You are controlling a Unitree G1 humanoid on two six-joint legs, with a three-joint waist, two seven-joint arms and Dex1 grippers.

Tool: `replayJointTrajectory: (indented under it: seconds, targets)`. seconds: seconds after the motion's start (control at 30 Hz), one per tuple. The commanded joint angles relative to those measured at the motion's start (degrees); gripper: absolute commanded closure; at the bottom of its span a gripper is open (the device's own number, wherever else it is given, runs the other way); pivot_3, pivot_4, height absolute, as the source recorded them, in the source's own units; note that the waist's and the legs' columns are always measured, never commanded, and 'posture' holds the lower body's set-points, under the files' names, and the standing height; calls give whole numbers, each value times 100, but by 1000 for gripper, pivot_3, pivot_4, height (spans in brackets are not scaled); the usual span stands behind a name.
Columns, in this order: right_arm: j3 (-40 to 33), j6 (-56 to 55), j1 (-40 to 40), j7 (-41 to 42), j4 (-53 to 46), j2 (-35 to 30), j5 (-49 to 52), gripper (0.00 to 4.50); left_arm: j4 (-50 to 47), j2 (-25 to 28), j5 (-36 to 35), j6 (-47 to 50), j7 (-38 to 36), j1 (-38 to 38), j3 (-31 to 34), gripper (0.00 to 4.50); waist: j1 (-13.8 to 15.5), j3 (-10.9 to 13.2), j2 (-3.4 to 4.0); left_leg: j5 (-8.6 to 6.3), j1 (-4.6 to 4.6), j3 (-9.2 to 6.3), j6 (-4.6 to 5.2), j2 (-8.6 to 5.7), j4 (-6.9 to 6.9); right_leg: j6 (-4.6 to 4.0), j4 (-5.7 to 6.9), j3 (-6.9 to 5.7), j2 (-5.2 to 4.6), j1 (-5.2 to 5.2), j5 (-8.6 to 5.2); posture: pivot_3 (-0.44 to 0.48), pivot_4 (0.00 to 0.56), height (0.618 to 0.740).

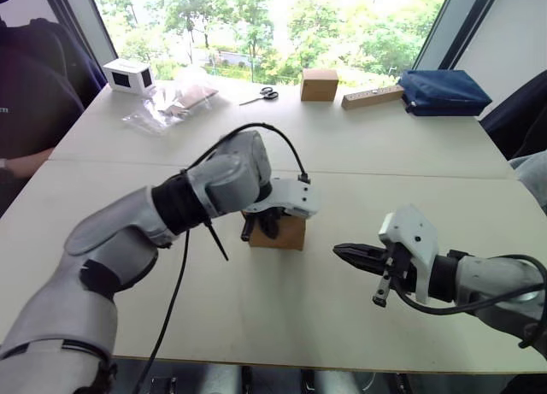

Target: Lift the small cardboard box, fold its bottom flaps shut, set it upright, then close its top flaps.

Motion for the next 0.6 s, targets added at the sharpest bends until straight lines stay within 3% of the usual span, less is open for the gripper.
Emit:
replayJointTrajectory:
  seconds: [0.03,0.1,0.23,0.33,0.47,0.6]
  targets:
    - [-11,-50,-86,44,-10,54,-149,4498,-148,-1,-17,86,-45,-209,48,4241,-4,0,0,0,-2,0,0,0,0,1,0,0,0,-3,1,0,150,740]
    - [20,-34,-129,52,16,72,-194,4500,-210,5,-60,156,-60,-223,64,3824,-5,0,0,0,-2,0,0,1,0,1,1,0,0,-4,0,0,150,740]
    - [-20,4,-149,138,66,51,-212,4500,-24,-123,-141,441,-24,-410,171,2338,-5,0,1,0,-1,0,0,1,0,0,5,0,0,-5,0,0,150,740]
    - [-168,22,-100,279,97,-4,-140,4500,226,-141,-355,802,-120,-733,371,2338,-2,0,0,0,-3,0,0,0,0,1,5,0,0,-6,1,0,150,740]
    - [-438,-20,-6,631,275,-87,-152,4500,573,-125,-1166,1663,-498,-1374,751,2338,-2,0,0,0,-7,0,0,0,1,8,5,-1,0,-10,4,0,150,740]
    - [-518,-108,-62,859,463,15,-138,4500,952,27,-1793,1862,-546,-1670,1109,2338,-12,-2,4,-1,-4,1,2,-1,1,11,7,1,0,-9,3,0,150,740]
